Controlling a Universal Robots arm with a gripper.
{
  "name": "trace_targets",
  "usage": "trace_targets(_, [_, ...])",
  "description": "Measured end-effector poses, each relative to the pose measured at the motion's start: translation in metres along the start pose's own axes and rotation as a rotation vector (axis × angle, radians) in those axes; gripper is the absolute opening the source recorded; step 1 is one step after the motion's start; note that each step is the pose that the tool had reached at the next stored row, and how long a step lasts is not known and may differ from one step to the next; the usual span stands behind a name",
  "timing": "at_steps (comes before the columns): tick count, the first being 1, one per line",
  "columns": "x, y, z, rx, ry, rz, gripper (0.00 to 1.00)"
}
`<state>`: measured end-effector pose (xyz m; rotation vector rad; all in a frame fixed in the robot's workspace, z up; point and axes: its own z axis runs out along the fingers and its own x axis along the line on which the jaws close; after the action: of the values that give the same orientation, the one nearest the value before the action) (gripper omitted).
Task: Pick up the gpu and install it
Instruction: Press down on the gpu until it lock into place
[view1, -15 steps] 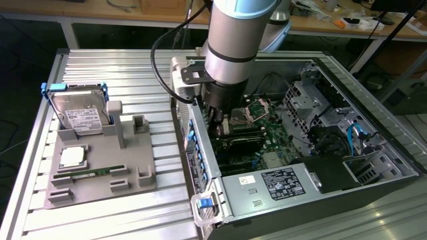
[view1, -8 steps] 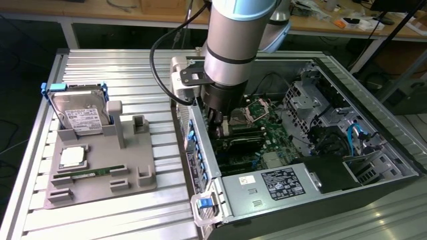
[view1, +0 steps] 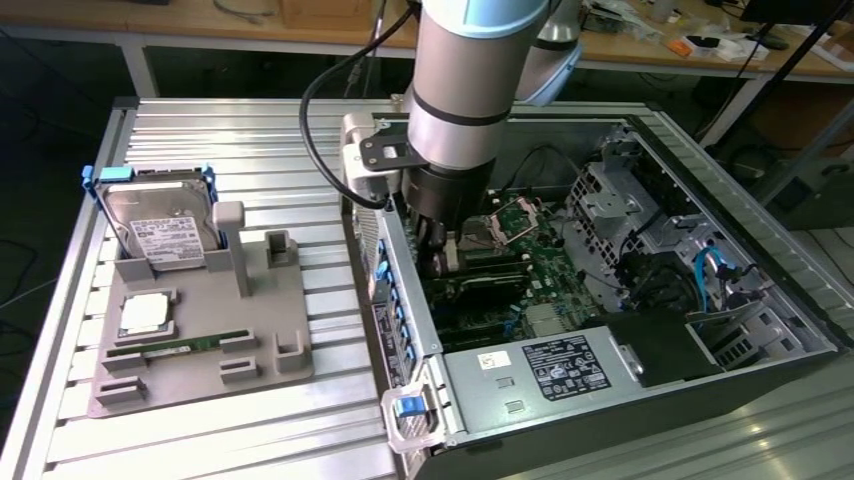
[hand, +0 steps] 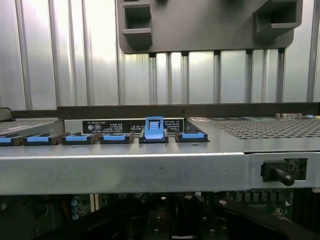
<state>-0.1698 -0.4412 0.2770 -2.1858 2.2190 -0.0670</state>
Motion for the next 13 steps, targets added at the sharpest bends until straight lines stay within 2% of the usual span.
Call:
trace_targets(3, [-0.0001,-0.0001,-0.0026,0.0,0.0001,0.0,0.11])
trace_targets(7, [-0.0001,0.0006,-0.0029,0.0028,0.0011,0.0,0.11])
trace_targets(13, [0.0006,0.0021,-0.0019,0.0106,0.0106,0.0,0.11])
